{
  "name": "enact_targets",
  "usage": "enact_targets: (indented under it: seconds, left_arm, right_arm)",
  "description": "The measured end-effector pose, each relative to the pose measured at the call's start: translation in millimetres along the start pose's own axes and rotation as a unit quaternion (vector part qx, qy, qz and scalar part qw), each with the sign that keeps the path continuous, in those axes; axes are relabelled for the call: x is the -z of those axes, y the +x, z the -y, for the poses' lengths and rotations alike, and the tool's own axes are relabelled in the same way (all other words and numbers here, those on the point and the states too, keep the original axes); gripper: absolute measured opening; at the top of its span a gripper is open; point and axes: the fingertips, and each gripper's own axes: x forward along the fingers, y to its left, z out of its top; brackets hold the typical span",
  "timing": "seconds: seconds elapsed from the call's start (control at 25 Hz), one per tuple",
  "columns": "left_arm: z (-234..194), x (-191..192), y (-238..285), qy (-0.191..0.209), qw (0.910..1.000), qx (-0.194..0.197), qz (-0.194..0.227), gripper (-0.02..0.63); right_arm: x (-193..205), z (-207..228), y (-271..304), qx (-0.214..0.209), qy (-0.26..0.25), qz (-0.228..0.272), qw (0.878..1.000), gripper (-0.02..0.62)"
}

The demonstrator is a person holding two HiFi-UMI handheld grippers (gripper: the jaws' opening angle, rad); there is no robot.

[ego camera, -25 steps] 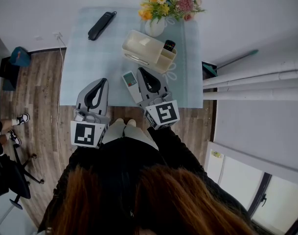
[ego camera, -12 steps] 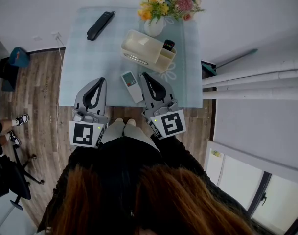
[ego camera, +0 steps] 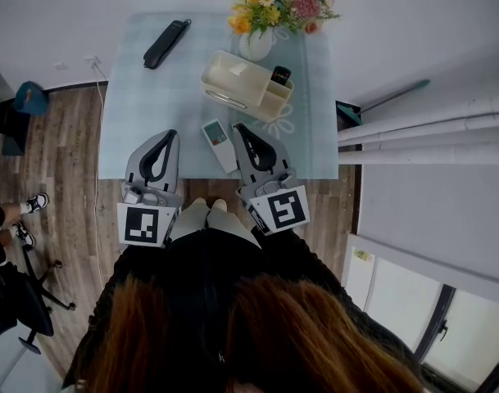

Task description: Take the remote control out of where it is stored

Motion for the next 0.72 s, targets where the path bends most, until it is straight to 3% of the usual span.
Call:
enact_targets:
  seconds: [0.72]
  left_arm:
    - [7, -3, 7, 0.002, 0.9999, 0.014, 0.004, 0.005]
  right_arm:
    - [2, 25, -6, 0.044, 0.009, -0.007, 0.999, 0.015]
